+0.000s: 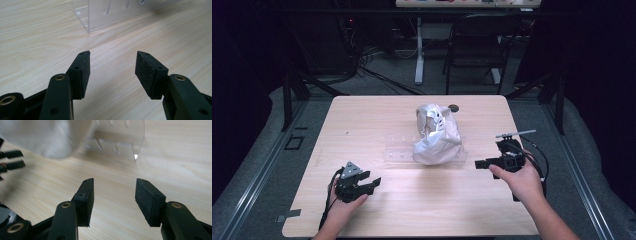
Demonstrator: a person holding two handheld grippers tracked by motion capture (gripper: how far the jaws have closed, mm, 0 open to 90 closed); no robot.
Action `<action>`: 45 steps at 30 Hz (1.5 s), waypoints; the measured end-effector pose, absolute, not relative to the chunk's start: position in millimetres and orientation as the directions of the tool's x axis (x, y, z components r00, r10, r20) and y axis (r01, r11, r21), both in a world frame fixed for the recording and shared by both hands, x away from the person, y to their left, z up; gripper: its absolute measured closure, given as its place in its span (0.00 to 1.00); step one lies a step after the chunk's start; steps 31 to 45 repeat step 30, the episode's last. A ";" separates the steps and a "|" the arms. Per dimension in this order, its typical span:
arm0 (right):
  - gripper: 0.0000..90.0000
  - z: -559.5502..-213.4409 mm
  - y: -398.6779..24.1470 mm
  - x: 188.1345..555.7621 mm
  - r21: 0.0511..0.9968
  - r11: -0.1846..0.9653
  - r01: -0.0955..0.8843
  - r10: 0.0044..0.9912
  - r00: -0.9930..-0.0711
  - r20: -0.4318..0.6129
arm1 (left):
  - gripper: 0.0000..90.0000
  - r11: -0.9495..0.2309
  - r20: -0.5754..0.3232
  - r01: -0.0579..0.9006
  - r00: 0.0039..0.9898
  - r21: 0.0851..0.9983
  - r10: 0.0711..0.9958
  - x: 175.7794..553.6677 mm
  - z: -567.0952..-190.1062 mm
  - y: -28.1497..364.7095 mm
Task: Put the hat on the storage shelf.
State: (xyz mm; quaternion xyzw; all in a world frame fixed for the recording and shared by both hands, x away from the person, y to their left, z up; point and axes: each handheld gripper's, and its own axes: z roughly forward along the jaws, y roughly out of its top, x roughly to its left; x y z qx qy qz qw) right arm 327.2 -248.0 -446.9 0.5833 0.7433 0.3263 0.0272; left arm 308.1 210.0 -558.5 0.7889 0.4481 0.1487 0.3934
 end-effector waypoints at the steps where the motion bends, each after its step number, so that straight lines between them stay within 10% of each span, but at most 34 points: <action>1: 0.56 -456.1 -249.9 323.7 0.516 0.112 0.849 0.889 -0.317 0.330 | 0.51 -0.288 -0.120 0.594 0.552 0.751 0.825 308.5 -559.1 210.3; 23: 0.57 -557.8 -231.0 283.8 0.695 0.166 0.700 0.931 -0.344 0.125 | 0.51 -0.330 -0.100 0.570 0.594 0.753 0.798 310.6 -564.8 202.7; 29: 0.44 -583.3 -244.2 283.5 0.746 0.252 0.617 0.949 -0.307 -0.068 | 0.45 -0.393 -0.011 0.532 0.604 0.750 0.797 311.6 -573.5 191.7; 45: 0.43 -585.5 -247.4 285.1 0.759 0.243 0.604 0.951 -0.303 -0.063 | 0.44 -0.393 -0.011 0.532 0.604 0.750 0.797 311.6 -573.5 191.7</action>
